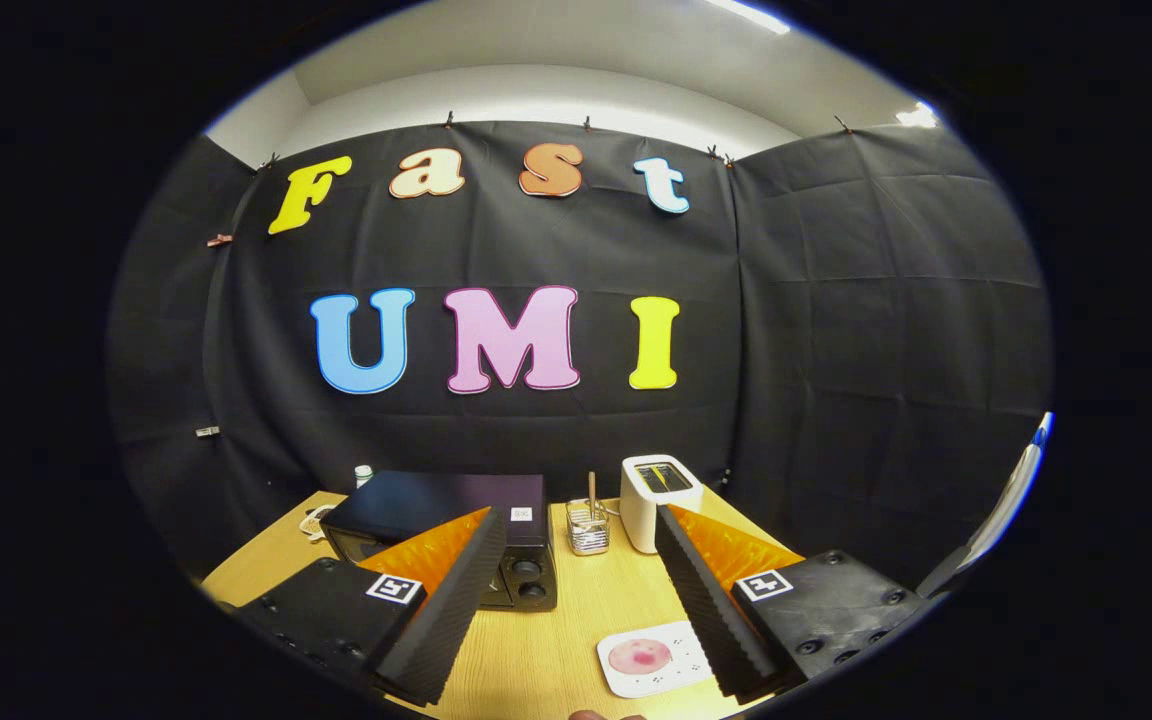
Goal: Open the toaster oven, put the food inside, and close the toaster oven door.
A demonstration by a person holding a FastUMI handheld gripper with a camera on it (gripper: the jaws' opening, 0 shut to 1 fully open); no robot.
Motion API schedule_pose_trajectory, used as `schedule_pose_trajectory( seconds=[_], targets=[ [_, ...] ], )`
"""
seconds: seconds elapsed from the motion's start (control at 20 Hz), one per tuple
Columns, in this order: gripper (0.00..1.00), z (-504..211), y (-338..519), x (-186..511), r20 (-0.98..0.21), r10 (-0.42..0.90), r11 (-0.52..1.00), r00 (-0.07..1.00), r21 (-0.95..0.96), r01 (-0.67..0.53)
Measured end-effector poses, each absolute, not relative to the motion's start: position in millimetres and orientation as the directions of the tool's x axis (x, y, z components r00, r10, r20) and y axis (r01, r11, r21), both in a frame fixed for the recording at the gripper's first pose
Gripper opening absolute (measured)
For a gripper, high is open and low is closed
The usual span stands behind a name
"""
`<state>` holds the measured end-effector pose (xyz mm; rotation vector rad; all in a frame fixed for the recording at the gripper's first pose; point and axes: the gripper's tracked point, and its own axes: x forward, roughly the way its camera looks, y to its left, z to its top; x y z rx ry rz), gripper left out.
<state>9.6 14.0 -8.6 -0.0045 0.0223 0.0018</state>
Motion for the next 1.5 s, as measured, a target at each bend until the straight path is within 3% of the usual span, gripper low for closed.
schedule_pose_trajectory(
  seconds=[0.8, 1.05, 1.5],
  targets=[
    [0.97, -41, 104, 47, -0.104, 0.119, 0.993, 0.987, 0.036, -0.116],
    [0.98, -75, 165, 81, -0.173, 0.162, 0.986, 0.971, 0.074, -0.151],
    [0.98, -170, 228, 138, -0.332, 0.120, 0.991, 0.936, 0.094, -0.093]
  ],
)
